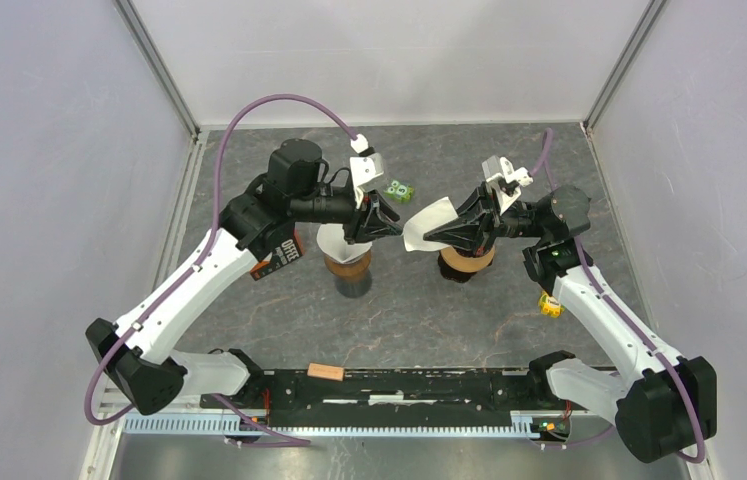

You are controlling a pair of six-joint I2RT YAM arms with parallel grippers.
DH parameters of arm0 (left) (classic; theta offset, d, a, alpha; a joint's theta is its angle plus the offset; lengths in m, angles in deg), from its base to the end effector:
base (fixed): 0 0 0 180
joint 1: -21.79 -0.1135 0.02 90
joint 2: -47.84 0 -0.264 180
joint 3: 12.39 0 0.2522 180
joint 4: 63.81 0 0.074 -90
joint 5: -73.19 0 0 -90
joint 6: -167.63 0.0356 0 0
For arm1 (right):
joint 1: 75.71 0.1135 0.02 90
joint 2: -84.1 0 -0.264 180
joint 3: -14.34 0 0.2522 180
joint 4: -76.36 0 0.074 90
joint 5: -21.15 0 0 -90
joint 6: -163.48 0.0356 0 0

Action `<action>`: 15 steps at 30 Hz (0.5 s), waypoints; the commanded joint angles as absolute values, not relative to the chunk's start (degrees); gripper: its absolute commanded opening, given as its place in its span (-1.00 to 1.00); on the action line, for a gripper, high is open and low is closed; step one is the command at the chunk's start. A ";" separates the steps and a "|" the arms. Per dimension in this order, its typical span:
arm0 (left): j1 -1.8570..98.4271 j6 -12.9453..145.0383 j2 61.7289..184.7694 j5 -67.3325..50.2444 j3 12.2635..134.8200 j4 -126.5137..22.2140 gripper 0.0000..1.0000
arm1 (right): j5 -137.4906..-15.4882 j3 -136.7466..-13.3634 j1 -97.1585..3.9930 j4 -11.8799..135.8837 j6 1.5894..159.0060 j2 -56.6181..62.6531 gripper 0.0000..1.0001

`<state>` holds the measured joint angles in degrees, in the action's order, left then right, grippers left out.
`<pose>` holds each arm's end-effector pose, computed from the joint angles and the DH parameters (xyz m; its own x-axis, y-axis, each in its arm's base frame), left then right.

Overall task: Place the coffee filter in the dripper
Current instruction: Pick up the coffee filter from the coffee filter holder.

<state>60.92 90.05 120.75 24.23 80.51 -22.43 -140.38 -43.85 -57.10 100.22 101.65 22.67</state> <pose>0.1973 -0.1906 0.4153 -0.0719 0.2676 -0.9608 0.9888 0.1451 -0.0336 0.2028 0.1039 0.3611 -0.1507 0.1071 -0.9828 -0.9883 -0.0381 0.1474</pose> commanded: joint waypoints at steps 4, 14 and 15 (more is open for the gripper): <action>60.72 93.18 118.70 24.50 78.73 -23.92 -0.24 | -140.31 -43.72 -57.28 100.72 100.72 23.94 -1.00; 60.72 91.33 119.34 27.43 78.53 -25.61 -0.23 | -140.27 -43.50 -57.36 100.72 100.51 23.74 -1.00; 60.72 91.42 119.37 27.28 78.67 -25.74 -0.23 | -140.26 -43.45 -57.38 100.73 100.55 23.80 -1.00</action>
